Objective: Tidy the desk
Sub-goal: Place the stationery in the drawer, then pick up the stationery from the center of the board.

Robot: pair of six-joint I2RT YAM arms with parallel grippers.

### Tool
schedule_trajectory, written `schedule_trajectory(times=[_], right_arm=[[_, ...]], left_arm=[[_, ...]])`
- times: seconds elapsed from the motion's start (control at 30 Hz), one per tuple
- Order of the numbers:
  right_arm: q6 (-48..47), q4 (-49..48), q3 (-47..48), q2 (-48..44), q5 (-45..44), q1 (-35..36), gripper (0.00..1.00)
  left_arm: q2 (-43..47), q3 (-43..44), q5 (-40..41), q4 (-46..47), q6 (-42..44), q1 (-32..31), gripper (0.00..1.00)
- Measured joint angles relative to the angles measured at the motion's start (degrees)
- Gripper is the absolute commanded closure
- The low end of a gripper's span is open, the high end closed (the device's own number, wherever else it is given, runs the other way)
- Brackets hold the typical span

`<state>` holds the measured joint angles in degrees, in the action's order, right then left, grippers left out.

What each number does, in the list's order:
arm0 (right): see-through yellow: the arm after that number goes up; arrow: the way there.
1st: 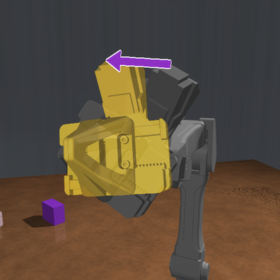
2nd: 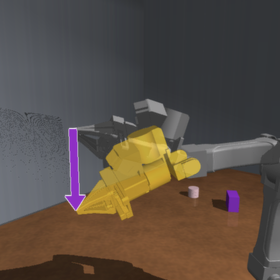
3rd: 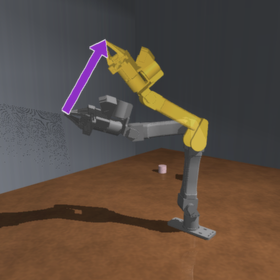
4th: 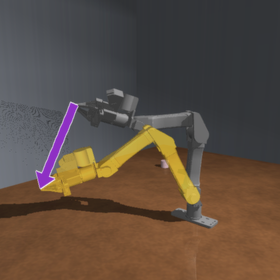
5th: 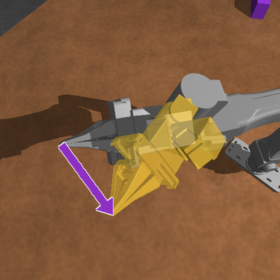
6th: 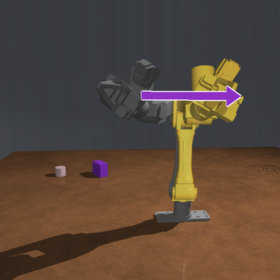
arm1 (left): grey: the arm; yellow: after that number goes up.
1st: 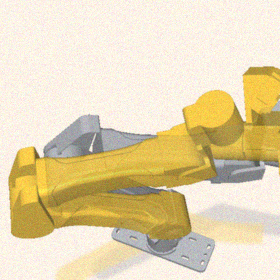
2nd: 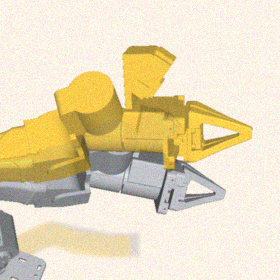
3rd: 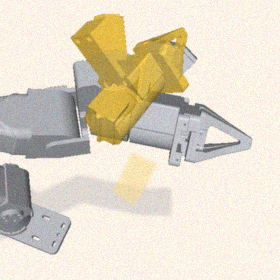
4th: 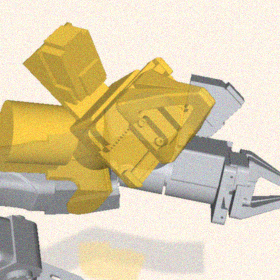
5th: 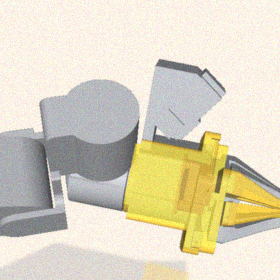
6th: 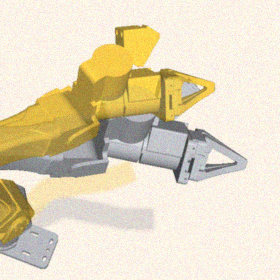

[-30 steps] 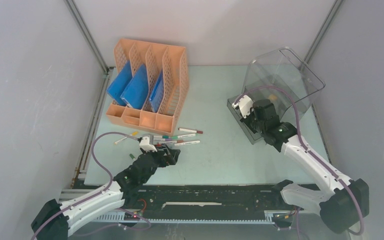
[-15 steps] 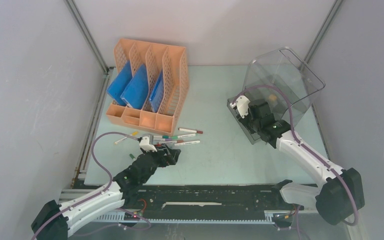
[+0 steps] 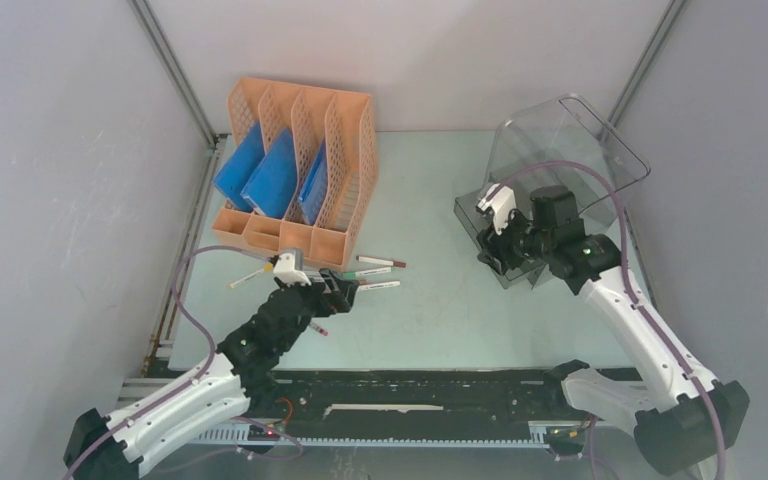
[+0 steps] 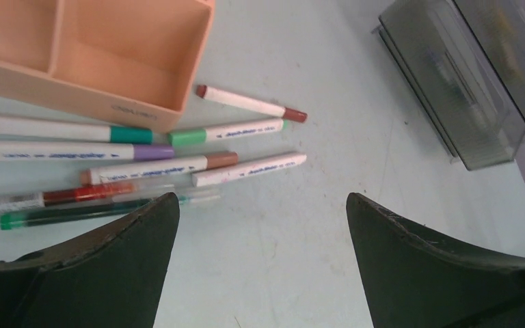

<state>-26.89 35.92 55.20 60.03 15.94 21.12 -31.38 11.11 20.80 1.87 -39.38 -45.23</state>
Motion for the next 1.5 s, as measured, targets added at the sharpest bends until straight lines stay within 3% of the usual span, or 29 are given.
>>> schedule_trajectory(times=[0.23,0.4,0.47,0.53,0.67,0.9,1.33,1.5], right_arm=[[-0.26,6.78,7.76,-0.17,19.82,-0.37,0.39],[-1.31,9.53,7.39,0.42,23.98,-1.09,0.39],[-1.55,9.81,6.49,0.42,24.37,-1.97,0.39],[-1.86,10.21,5.46,0.48,24.24,-2.6,0.39],[-2.21,10.86,4.76,0.83,21.75,-2.75,0.39],[-2.43,10.99,4.74,0.85,17.53,-2.36,0.38],[-2.62,10.95,4.07,1.25,13.42,-1.09,0.38],[-2.64,10.91,4.07,1.27,12.83,-1.03,0.38]], left_arm=[[-5.81,5.64,-2.45,-5.09,0.13,7.28,0.0],[-7.3,5.68,-3.45,-9.25,-5.75,10.05,0.02],[-6.95,5.68,-3.15,-11.67,-9.77,10.12,0.06],[-6.03,5.68,-2.23,-14.99,-14.84,10.12,0.18],[-3.91,6.19,1.42,-24.2,-26.27,10.12,0.22],[-6.97,10.03,6.12,-34.1,-37.24,11.45,0.28],[-22.53,16.46,5.81,-37.0,-41.79,13.14,0.29],[-26.05,17.66,5.73,-36.89,-41.7,13.18,0.36]])
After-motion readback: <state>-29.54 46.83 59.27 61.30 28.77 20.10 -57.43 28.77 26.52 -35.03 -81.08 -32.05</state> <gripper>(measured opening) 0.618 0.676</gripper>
